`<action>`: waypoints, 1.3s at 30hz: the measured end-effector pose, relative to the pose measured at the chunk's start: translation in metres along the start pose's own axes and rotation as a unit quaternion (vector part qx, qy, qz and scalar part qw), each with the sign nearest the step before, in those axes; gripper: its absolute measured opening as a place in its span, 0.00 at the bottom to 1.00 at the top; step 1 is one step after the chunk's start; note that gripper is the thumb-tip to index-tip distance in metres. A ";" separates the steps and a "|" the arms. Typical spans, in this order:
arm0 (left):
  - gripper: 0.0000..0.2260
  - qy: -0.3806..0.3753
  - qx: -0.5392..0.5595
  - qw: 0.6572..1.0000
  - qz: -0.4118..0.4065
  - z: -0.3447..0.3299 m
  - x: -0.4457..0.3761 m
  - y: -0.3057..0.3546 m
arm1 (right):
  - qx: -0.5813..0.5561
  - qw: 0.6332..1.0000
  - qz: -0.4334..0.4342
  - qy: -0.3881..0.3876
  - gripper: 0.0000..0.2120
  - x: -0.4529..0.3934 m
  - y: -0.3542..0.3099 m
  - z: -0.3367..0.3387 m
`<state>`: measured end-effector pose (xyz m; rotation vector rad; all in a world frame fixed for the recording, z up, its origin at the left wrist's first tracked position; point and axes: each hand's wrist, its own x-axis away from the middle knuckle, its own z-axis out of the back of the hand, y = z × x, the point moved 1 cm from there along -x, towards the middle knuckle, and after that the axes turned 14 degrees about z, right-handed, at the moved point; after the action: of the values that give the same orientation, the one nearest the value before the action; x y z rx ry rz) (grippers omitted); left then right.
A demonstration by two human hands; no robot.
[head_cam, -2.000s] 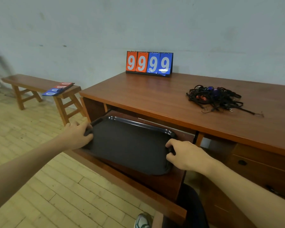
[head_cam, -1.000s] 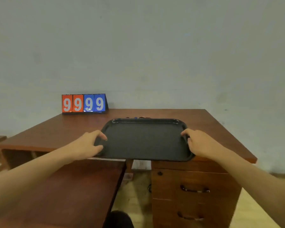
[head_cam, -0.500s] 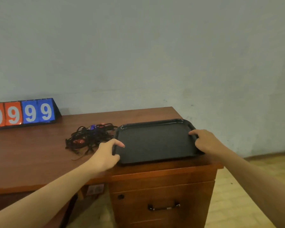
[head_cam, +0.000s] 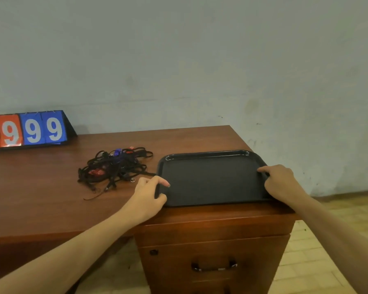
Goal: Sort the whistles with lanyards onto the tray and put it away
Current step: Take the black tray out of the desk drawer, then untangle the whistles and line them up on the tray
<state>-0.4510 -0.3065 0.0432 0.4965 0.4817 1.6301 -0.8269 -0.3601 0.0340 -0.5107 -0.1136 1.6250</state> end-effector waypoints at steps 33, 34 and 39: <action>0.14 0.154 -0.029 0.987 -0.033 0.077 -0.021 -0.062 | 0.046 0.985 0.168 0.006 0.13 -0.003 -0.125 -0.009; 0.14 0.164 -0.025 0.986 -0.018 0.089 -0.024 -0.072 | 0.037 0.983 0.180 -0.006 0.13 -0.006 -0.138 -0.013; 0.12 0.207 -0.009 0.977 0.052 0.132 -0.045 -0.126 | 0.005 0.965 0.259 -0.032 0.15 -0.020 -0.212 -0.040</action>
<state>-0.2683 -0.3337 0.0767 0.1660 0.7578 1.8452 -0.6159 -0.3604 0.0813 -0.5047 -0.0186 2.1537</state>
